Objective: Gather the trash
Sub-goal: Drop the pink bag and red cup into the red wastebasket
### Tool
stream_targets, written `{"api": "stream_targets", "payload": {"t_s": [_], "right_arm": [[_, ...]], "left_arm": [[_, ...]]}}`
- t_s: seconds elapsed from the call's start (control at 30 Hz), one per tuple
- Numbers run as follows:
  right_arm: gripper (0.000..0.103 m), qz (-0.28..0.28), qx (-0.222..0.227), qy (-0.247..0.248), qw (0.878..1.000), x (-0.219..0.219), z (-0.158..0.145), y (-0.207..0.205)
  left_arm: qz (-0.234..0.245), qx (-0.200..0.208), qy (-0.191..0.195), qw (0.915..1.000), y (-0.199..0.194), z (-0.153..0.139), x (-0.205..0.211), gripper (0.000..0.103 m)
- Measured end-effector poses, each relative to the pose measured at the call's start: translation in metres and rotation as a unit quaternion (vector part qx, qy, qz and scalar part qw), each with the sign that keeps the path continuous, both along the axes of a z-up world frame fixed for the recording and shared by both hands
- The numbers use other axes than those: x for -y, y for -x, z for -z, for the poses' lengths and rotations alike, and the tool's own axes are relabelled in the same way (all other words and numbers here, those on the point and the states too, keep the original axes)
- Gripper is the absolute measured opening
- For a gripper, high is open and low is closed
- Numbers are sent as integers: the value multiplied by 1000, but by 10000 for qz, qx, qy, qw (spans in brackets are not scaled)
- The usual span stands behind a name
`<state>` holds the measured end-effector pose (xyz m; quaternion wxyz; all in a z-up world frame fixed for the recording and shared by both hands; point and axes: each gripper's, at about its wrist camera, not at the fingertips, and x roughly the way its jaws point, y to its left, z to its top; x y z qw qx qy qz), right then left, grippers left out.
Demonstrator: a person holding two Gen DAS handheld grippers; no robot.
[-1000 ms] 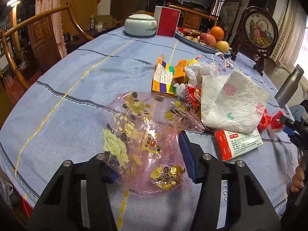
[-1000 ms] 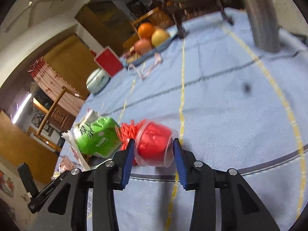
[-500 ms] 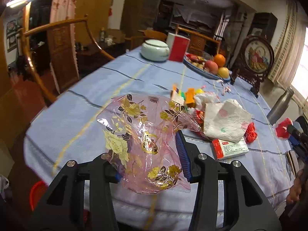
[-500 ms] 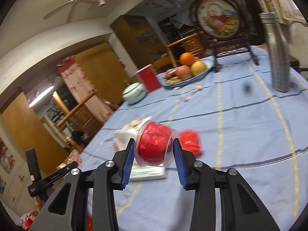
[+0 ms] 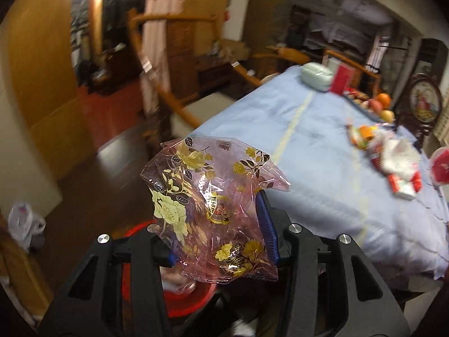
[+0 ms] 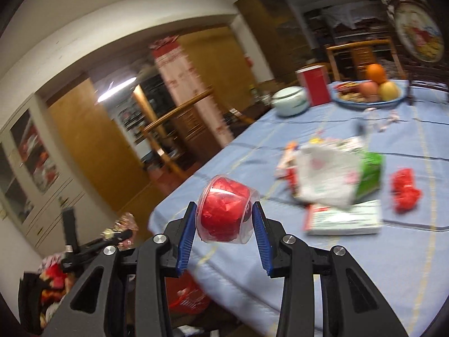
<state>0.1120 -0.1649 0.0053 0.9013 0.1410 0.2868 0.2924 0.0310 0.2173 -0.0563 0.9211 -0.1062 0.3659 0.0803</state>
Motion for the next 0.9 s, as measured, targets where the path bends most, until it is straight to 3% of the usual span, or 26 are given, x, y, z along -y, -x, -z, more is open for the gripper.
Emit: {"api": "stream_targets", "payload": {"t_s": [0.2,0.27,0.3,0.33,0.47,0.57,0.83,0.87,0.9], "right_arm": [[40,-685,-142,284,9971,-73,0,4],[40,-880,-166,408,9951,-97,2,8],[40,-981,-197,462,9939,-108,3,9],[40,-1047,-222,499,9930,-116,4,9],[40,-1449,-445,700,9860,-158,19,9],[40,-1777,-602,888,9782,-192,35,11],[41,-2799,-1117,1345,9440,-297,85,19],[46,-2876,-1151,1348,9412,-307,90,18],[67,-2968,-1189,1357,9377,-318,95,17]], "left_arm": [[-289,-330,293,9986,10,38,-45,47],[-346,-555,416,9970,9,55,-55,62],[-460,-649,371,9961,12,62,-61,86],[-605,-700,291,9953,13,67,-64,95],[-807,-762,177,9937,15,76,-75,95],[-1166,-557,-12,9916,25,68,-93,96],[-1956,-278,-137,9802,54,53,-138,96],[-2014,-270,-110,9791,56,52,-143,96],[-2077,-260,-82,9778,58,50,-147,96]]}}
